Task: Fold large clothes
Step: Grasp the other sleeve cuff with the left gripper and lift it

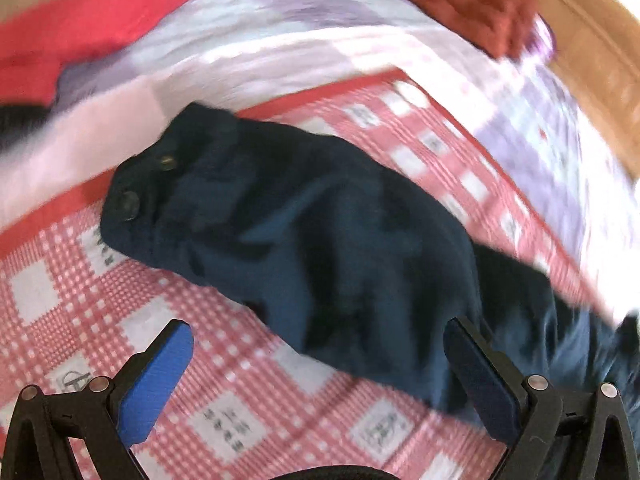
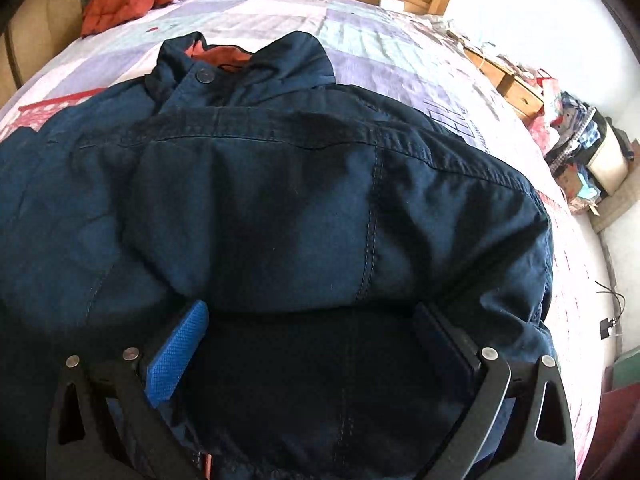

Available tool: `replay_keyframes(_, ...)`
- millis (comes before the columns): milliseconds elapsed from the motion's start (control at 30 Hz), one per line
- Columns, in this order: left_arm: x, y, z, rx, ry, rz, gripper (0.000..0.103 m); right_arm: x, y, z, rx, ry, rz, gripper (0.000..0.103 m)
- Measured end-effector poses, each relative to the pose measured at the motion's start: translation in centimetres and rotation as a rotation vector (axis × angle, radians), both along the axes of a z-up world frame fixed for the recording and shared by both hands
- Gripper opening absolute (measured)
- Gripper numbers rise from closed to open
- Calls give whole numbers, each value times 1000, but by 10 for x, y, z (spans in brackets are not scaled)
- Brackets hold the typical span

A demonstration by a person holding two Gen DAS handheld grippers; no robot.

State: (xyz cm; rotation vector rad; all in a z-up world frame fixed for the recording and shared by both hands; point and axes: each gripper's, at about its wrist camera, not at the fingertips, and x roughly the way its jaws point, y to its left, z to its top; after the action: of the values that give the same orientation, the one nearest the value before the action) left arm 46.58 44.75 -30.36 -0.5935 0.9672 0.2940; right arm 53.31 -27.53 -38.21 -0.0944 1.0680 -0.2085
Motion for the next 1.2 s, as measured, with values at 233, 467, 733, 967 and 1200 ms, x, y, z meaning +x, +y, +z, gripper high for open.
replay_keyframes(233,3,45,-44,-297,-49,147,103,-5,0,1,-8,-5,-22,103)
replay_keyframes(467,20,59,-76,-441,-72,241,103,-6,1,0,-9,-23,-30,103)
replay_keyframes(733,56,66,-91,-475,-124,267,99,-7,1,-1,-12,-32,-35,103)
replay_keyframes(967,59,69,-83,-438,-181,235,28,-6,2,-1,-22,-40,-51,103)
replay_keyframes(1200,61,53,-21,-214,-222,103,17,-6,2,-1,-24,-32,-49,103)
